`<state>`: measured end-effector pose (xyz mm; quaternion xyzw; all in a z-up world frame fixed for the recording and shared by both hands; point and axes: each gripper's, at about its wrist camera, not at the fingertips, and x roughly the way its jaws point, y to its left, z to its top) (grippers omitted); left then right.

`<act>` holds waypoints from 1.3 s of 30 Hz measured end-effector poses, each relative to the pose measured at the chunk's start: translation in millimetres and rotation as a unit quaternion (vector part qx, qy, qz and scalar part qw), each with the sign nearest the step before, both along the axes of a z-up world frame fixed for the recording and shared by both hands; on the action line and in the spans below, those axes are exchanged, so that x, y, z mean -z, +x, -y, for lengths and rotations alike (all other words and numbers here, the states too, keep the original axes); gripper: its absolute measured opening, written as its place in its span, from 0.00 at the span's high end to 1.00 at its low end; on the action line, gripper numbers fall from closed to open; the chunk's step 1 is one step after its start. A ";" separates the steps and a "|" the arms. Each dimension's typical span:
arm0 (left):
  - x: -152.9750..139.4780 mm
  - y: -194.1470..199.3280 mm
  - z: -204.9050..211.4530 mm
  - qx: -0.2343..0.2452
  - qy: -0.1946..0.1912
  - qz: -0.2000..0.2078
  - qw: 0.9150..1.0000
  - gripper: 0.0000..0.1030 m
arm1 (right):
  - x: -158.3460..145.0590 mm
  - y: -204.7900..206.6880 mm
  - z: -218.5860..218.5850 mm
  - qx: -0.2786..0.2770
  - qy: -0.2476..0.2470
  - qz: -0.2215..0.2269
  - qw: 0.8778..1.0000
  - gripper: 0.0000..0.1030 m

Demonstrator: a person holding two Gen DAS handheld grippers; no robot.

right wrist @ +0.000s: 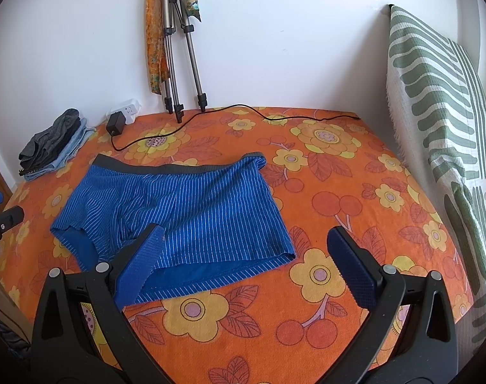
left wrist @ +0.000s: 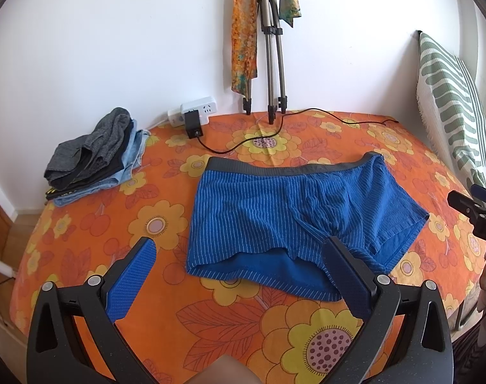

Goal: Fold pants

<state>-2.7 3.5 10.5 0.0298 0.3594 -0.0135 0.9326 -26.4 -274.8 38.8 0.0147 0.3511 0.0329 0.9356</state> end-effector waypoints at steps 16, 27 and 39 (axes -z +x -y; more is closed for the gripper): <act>2.7 -2.7 2.1 -0.001 0.002 0.003 1.000 0.00 | 0.6 -0.1 0.4 0.001 0.000 -0.001 1.000 0.00; 2.6 -2.0 5.4 0.002 0.001 0.004 1.000 0.00 | 0.7 -0.3 0.7 0.001 0.000 -0.001 1.000 0.00; 3.6 -2.2 14.4 0.006 0.000 0.003 1.000 0.00 | 1.0 0.0 1.2 0.003 -0.002 -0.001 1.000 0.00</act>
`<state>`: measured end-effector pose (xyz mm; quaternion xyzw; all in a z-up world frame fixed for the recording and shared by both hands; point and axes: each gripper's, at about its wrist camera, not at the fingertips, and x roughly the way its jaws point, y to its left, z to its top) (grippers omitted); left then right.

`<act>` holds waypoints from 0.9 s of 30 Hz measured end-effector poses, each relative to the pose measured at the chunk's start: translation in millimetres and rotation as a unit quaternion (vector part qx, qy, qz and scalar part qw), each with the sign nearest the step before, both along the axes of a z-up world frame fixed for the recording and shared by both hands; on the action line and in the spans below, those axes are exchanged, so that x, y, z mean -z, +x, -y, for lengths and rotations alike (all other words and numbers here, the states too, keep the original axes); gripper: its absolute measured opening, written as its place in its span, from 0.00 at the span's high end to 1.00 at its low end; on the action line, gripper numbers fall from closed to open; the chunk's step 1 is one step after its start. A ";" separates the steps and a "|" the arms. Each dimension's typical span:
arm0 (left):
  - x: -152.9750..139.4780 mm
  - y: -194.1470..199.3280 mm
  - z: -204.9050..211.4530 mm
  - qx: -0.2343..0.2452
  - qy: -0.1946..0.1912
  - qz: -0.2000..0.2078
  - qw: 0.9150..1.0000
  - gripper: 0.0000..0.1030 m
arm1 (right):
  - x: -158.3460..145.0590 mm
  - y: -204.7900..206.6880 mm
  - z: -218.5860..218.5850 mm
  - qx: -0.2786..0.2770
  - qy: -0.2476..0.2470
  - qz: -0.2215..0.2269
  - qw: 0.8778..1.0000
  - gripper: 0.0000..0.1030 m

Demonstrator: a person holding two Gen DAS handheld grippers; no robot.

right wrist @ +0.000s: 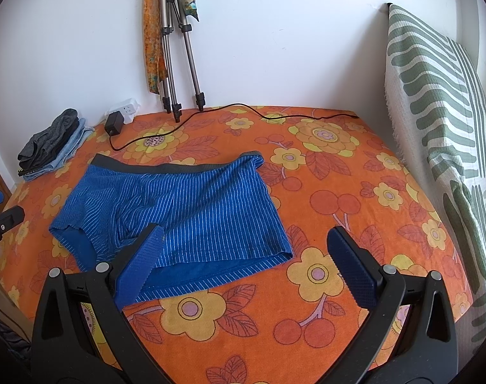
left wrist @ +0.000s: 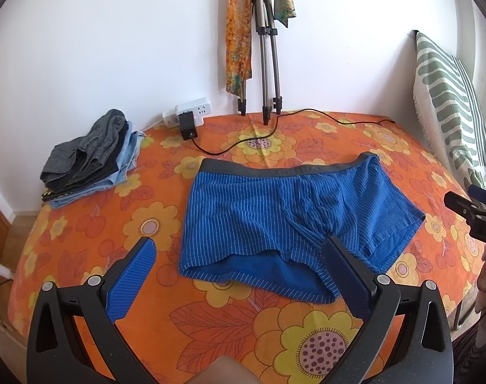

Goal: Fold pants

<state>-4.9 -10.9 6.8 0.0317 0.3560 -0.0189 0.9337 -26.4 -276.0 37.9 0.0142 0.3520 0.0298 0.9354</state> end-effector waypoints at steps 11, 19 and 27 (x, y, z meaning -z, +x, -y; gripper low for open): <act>3.9 4.2 15.9 0.025 -0.003 -0.008 1.000 0.00 | 0.3 -1.9 6.0 0.003 0.006 -0.003 1.000 0.00; 10.0 9.5 31.8 0.058 -0.024 -0.029 0.998 0.00 | -6.5 2.4 16.3 0.014 0.017 -0.001 1.000 0.00; 19.1 18.4 59.7 0.105 -0.044 -0.059 0.992 0.17 | -11.3 24.0 37.6 0.026 0.056 -0.018 0.998 0.00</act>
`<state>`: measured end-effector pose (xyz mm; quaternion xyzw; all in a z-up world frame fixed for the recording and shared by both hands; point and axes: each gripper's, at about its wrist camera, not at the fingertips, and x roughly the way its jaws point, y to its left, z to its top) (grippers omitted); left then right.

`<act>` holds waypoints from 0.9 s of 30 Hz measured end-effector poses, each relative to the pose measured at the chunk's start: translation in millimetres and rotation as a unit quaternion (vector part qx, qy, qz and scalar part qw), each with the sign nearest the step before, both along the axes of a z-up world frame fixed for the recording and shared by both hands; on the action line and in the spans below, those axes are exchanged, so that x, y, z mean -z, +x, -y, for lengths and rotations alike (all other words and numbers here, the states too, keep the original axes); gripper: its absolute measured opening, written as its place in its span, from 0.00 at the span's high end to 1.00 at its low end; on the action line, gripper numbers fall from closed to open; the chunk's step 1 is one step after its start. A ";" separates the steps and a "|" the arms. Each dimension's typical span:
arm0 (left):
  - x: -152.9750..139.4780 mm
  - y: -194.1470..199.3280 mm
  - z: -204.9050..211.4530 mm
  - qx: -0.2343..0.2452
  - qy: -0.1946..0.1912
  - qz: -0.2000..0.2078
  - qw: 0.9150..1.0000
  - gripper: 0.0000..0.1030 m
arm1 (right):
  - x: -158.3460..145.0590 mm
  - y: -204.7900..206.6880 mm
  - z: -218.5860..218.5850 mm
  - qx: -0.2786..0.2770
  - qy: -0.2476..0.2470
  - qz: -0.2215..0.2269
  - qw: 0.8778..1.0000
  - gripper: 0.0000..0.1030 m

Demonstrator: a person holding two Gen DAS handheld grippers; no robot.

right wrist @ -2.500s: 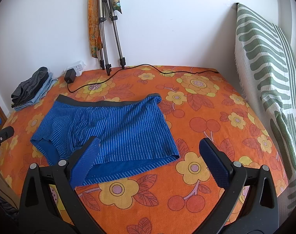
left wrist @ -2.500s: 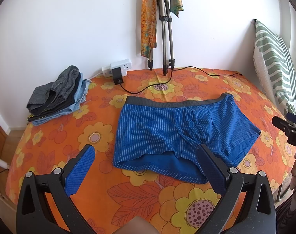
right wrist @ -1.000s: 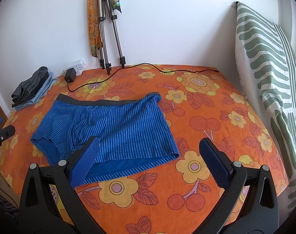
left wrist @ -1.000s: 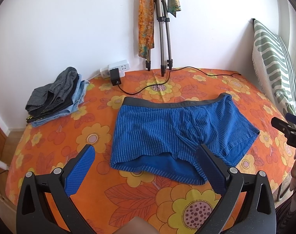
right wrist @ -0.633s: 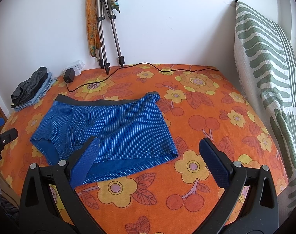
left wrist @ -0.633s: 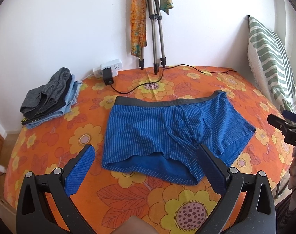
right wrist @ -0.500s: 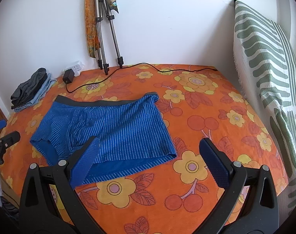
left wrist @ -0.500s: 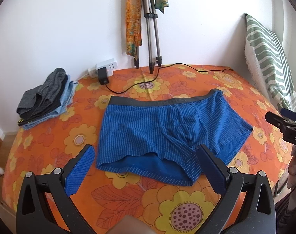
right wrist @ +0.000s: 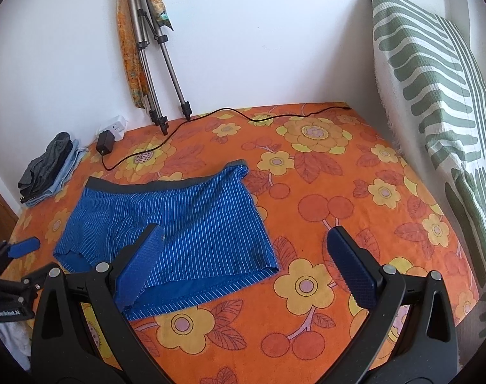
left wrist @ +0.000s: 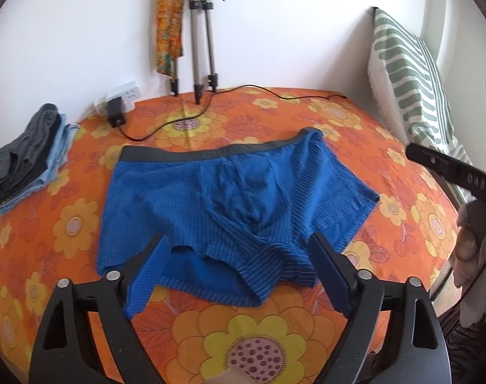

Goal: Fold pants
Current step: 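Grasp the briefs' side edge with the left tool while the right tool grasps the grey waistband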

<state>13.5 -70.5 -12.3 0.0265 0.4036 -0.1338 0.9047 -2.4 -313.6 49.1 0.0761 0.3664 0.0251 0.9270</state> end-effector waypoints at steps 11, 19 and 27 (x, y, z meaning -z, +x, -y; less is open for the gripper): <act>15.8 19.4 69.7 0.093 -0.028 -0.051 0.994 0.30 | -3.8 27.9 51.2 0.020 0.123 -0.024 0.992 0.10; 41.8 29.8 144.3 0.167 -0.027 -0.118 0.978 0.31 | -8.6 41.3 75.4 0.036 0.117 -0.018 0.992 0.18; 55.4 51.2 190.6 0.158 0.015 -0.105 0.982 0.52 | -9.2 59.0 92.7 0.032 0.090 -0.014 0.995 0.19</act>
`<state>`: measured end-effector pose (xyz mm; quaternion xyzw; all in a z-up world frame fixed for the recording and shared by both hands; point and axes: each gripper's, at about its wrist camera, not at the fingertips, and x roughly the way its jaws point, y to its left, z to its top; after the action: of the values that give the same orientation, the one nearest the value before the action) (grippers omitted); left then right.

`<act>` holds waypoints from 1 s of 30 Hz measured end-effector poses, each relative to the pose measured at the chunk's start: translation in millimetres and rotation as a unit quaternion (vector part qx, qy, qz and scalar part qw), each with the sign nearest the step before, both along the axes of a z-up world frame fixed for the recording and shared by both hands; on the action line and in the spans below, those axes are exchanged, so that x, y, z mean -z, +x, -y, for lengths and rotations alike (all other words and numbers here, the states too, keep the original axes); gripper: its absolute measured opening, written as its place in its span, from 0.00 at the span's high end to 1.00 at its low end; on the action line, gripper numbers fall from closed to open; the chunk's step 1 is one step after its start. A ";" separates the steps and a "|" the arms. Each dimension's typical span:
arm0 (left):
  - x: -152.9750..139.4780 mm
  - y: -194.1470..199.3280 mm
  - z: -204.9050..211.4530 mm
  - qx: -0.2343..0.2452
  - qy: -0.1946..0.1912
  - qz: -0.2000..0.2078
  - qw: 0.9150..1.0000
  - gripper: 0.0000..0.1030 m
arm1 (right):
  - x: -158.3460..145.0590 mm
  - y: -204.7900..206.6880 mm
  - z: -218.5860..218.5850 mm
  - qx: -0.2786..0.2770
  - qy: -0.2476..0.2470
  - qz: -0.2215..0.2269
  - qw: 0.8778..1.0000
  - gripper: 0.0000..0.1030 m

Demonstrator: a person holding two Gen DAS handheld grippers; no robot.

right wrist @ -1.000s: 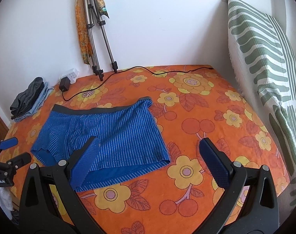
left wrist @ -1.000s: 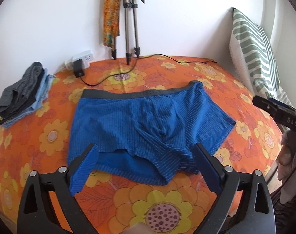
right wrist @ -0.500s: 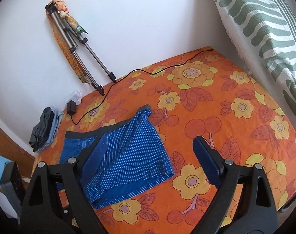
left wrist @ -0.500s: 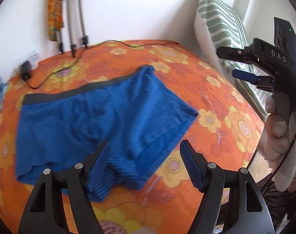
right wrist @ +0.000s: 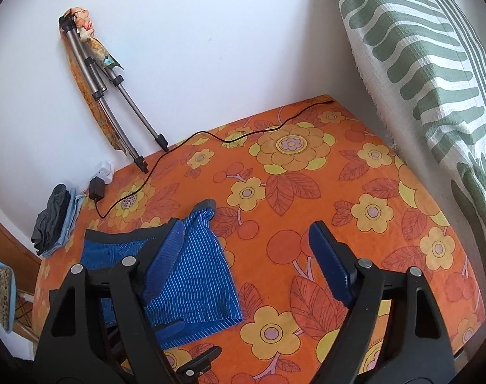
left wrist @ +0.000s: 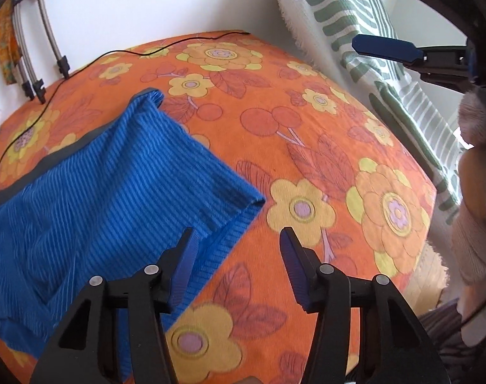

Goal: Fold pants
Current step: 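Grasp the briefs' side edge with the left tool while the right tool grasps the grey waistband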

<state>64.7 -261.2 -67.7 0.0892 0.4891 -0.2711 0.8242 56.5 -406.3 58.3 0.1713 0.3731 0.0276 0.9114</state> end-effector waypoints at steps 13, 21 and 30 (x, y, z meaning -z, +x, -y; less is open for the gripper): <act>21.0 14.9 27.6 -0.030 0.022 0.020 0.999 0.80 | 57.8 78.8 17.5 -0.072 0.100 -0.084 0.989 0.19; 17.8 19.1 20.4 -0.044 -0.004 0.031 0.999 0.97 | 111.8 134.9 9.8 -0.112 0.182 -0.151 0.965 0.30; -4.7 12.9 -1.2 -0.050 -0.060 0.016 0.997 0.98 | 130.4 172.1 -28.5 -0.179 0.200 -0.170 0.948 0.32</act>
<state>77.6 -260.0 -63.0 0.0197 0.4624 -0.2566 0.8485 228.6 -377.8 -72.1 0.2825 0.5337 0.2351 0.7616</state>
